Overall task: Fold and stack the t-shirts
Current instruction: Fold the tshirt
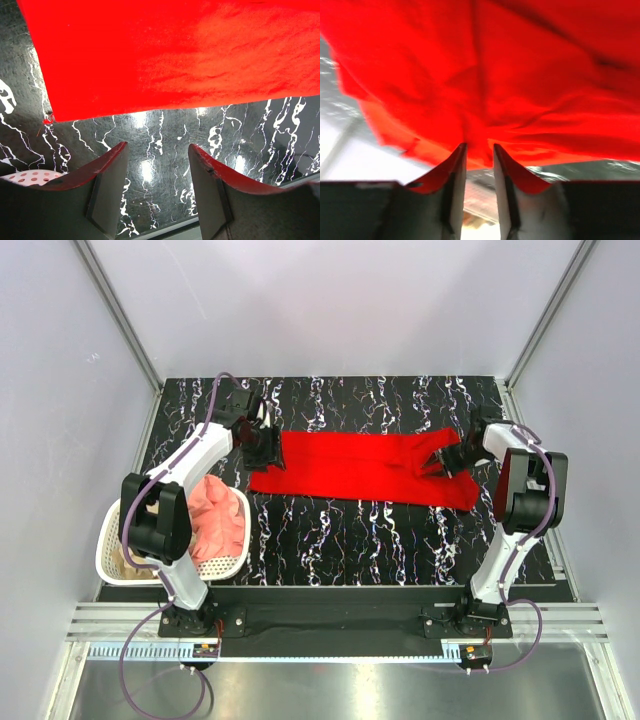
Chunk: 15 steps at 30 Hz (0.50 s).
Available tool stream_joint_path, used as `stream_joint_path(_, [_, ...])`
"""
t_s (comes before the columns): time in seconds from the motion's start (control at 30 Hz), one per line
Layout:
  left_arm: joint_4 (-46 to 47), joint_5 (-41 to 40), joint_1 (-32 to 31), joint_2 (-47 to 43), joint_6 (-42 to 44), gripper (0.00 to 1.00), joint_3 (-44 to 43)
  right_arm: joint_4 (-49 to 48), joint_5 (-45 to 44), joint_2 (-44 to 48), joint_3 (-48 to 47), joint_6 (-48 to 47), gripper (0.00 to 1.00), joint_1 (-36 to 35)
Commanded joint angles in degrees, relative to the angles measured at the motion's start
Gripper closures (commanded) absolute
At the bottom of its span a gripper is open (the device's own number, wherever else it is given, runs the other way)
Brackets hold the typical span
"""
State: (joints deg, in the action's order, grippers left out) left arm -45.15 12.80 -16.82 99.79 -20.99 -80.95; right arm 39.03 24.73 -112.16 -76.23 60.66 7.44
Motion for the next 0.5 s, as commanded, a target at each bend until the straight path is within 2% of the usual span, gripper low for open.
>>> stream_joint_path(0.0, [1.64, 1.7, 0.3, -2.14, -0.01, 0.44, -0.7, 10.26, -9.77, 2.82, -5.06, -13.94, 0.64, -0.41])
stream_joint_path(0.07, [1.55, 1.53, 0.3, -2.06, -0.01, 0.44, -0.79, 14.65, -16.8, 3.44, -6.73, -18.98, 0.55, -0.41])
stream_joint_path(0.13, [1.81, 1.44, 0.3, -1.97, -0.1, 0.44, -1.05, 15.29, -21.54, 4.05, -8.84, -24.87, 0.48, -0.41])
stream_joint_path(0.17, [1.99, 1.62, 0.3, -1.88, -0.19, 0.44, -1.23, 15.46, -22.52, 4.14, -9.72, -26.46, 0.41, -0.41])
stream_joint_path(0.33, [4.09, 4.24, 0.21, 0.05, -1.15, 0.44, -2.28, 10.13, -22.27, 1.34, -14.3, -31.57, 0.41, -0.24])
stream_joint_path(0.47, [9.79, 8.11, -3.38, -0.03, -1.5, 0.45, -2.55, 7.47, -22.27, -2.97, -17.37, -32.89, 0.43, 0.47])
